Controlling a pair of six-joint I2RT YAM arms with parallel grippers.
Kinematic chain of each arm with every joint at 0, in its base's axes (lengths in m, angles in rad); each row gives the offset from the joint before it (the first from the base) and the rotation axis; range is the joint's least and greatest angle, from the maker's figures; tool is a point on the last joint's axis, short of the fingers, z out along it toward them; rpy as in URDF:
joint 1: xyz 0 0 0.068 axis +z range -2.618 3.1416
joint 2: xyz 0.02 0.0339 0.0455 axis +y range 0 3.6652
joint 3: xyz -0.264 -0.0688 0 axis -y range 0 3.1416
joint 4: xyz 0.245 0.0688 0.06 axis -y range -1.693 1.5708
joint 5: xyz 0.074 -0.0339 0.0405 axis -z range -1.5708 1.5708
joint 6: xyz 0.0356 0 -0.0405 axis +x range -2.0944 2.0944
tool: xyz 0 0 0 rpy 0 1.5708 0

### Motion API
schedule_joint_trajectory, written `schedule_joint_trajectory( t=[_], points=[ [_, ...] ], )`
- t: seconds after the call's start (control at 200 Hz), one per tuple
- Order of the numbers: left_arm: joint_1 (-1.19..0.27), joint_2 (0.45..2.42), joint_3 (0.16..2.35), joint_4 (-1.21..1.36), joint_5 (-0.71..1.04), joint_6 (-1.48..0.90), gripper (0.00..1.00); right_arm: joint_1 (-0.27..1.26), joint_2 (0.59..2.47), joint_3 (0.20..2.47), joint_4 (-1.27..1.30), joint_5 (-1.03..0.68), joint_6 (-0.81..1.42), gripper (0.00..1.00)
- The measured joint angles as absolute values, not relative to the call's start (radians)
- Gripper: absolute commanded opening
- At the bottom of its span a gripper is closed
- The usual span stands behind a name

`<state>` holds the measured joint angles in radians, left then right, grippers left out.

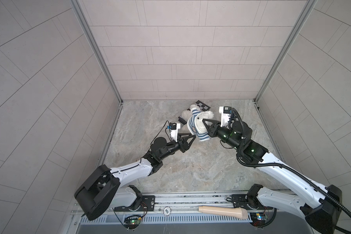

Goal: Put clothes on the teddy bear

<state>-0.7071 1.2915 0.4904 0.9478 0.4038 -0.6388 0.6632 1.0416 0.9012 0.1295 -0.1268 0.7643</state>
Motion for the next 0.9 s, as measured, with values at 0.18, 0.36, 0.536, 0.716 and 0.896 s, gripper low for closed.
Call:
schedule_joint_trajectory(
  t=[0.18, 0.36, 0.536, 0.716, 0.896],
  points=[
    [-0.707, 1.323, 0.508, 0.971, 0.422, -0.654, 0.36, 0.663, 1.043, 0.901, 0.134, -0.128, 0.765, 0.00],
    [-0.707, 1.353, 0.518, 0.991, 0.426, -0.668, 0.21, 0.663, 1.046, 0.901, 0.152, -0.128, 0.767, 0.00],
    [-0.707, 1.377, 0.518, 1.003, 0.424, -0.675, 0.00, 0.663, 1.052, 0.901, 0.154, -0.132, 0.768, 0.00],
    [-0.686, 1.394, 0.520, 0.989, 0.392, -0.682, 0.00, 0.663, 1.053, 0.901, 0.154, -0.140, 0.775, 0.00],
    [-0.591, 1.524, 0.520, 1.031, 0.386, -0.730, 0.00, 0.666, 1.055, 0.901, 0.146, -0.165, 0.789, 0.00]
  ],
)
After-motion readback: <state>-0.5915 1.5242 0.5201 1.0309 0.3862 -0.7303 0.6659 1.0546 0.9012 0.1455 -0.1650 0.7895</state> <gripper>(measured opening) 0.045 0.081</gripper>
